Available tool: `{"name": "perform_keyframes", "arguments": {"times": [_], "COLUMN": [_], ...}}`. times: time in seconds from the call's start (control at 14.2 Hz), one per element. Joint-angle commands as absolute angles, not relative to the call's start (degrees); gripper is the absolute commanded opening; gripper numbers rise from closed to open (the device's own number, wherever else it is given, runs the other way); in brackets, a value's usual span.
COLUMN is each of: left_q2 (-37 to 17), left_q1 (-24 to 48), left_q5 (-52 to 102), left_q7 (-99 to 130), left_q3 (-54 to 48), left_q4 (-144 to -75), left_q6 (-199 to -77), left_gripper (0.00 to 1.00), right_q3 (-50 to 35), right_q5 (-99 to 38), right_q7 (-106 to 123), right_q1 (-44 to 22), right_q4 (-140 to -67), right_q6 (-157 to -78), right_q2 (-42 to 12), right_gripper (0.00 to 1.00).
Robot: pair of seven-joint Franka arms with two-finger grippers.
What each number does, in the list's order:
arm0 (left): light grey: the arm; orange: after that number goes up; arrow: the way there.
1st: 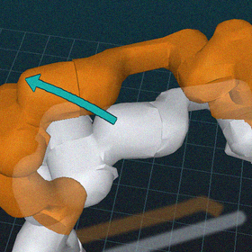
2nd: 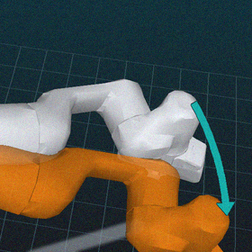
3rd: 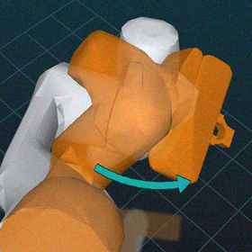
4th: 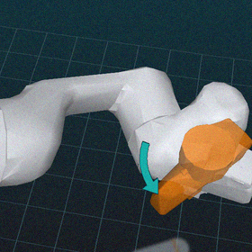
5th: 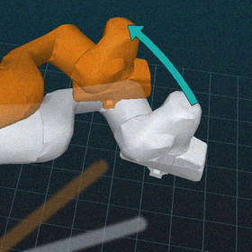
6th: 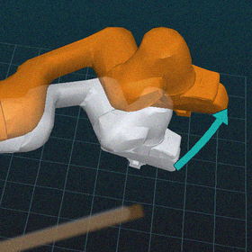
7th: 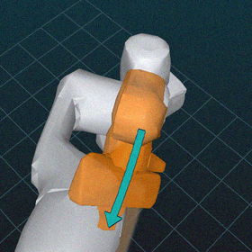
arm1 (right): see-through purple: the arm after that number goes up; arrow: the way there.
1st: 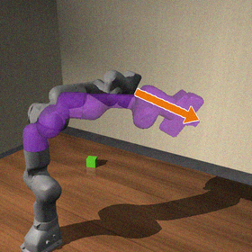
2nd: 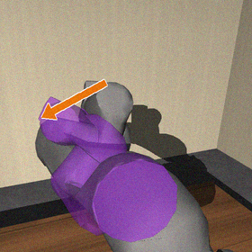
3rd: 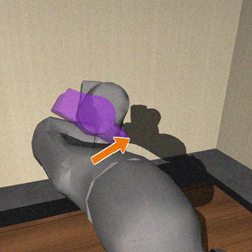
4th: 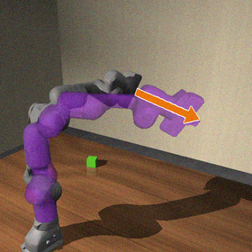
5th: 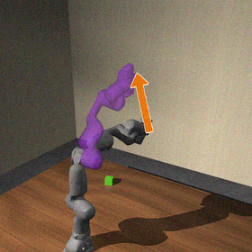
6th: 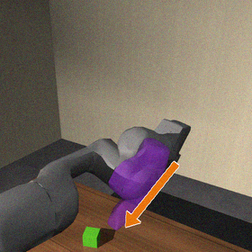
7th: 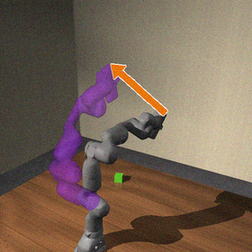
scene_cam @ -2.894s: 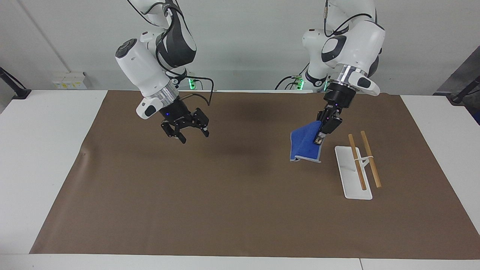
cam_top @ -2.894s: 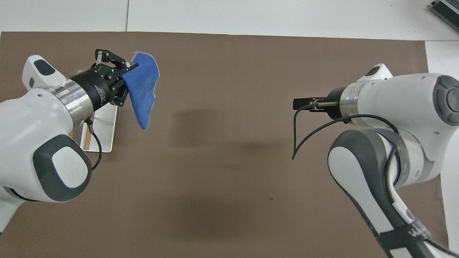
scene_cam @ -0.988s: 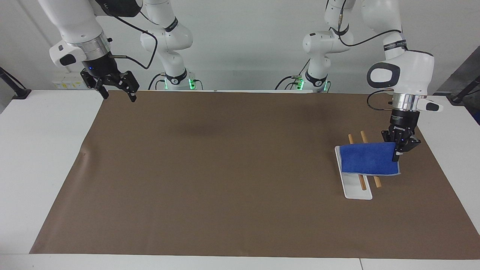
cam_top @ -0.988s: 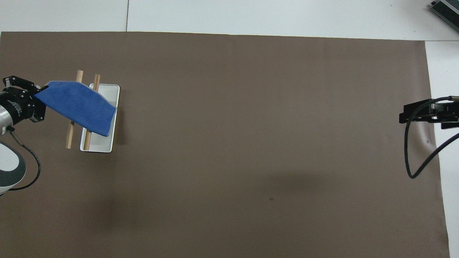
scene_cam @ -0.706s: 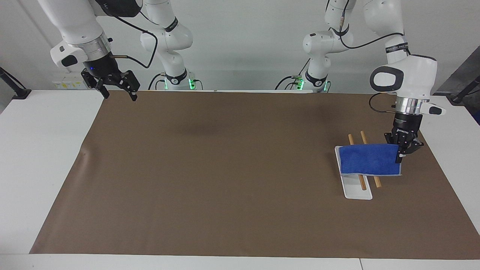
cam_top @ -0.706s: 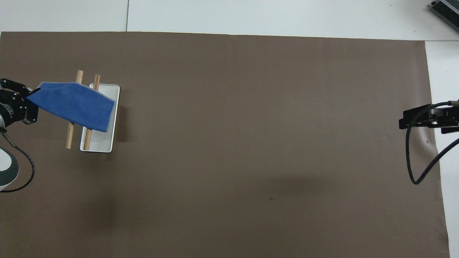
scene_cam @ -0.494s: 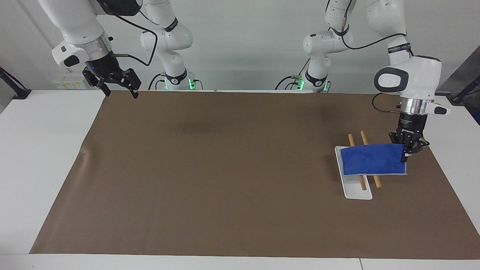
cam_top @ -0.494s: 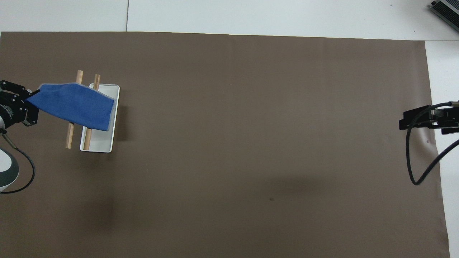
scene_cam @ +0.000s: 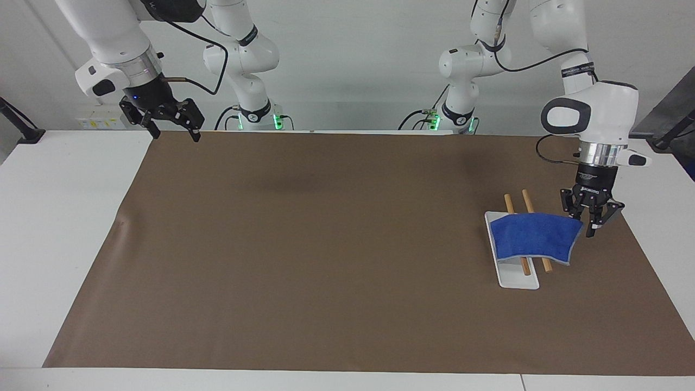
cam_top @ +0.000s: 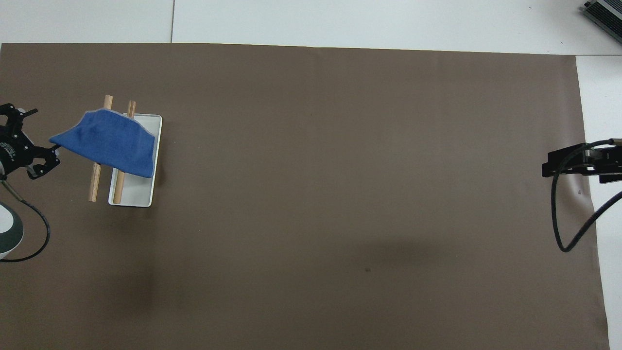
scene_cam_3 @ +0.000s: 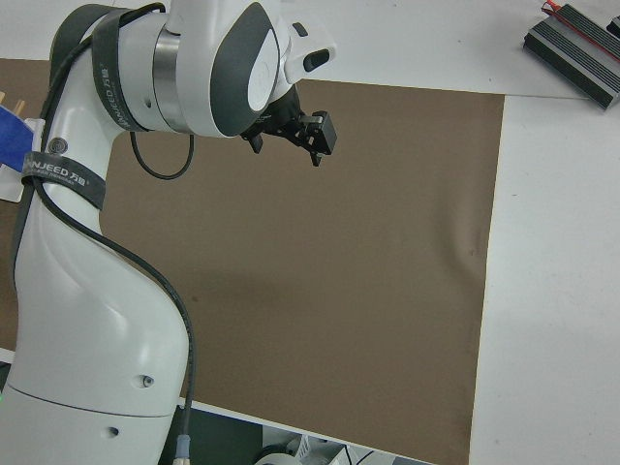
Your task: Right arm passes towel to left arm to hang
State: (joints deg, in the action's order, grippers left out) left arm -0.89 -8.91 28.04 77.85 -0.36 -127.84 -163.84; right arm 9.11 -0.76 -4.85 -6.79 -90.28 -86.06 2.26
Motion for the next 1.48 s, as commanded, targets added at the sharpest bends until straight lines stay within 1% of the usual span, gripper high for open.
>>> {"name": "perform_keyframes", "arguments": {"times": [0.0,0.28,0.49,0.71,0.92,1.13,1.41], "left_q2": [0.2,1.4,2.5,2.5,2.0,2.1,0.9], "left_q1": [-12.7,-13.6,-12.1,-7.6,-1.4,4.8,7.9], "left_q5": [28.7,27.8,26.4,15.2,10.0,4.4,4.0], "left_q7": [78.0,77.5,76.6,75.7,74.5,65.6,47.5], "left_q3": [-0.8,-0.7,-0.9,-1.3,-1.3,-1.3,-1.4], "left_q4": [-126.9,-124.4,-121.8,-117.8,-116.1,-115.8,-108.7], "left_q6": [-160.0,-155.5,-150.4,-142.8,-141.0,-139.9,-130.3], "left_gripper": [1.00,1.00,1.00,1.00,1.00,1.00,1.00], "right_q3": [6.9,7.2,6.9,6.8,6.7,6.6,6.5], "right_q5": [-1.6,-0.6,-0.7,-1.2,-0.6,-0.3,0.4], "right_q7": [-3.8,-3.8,-3.7,-3.7,-3.3,-2.7,-3.0], "right_q1": [-3.7,-4.2,-4.1,-4.2,-4.2,-4.2,-4.4], "right_q4": [-89.4,-89.4,-89.5,-90.4,-92.1,-92.3,-93.2], "right_q6": [-85.1,-85.3,-85.0,-85.7,-87.5,-88.2,-88.2], "right_q2": [2.4,2.3,2.5,2.8,3.3,3.3,3.6], "right_gripper": [1.00,1.00,1.00,1.00,1.00,1.00,1.00]}}
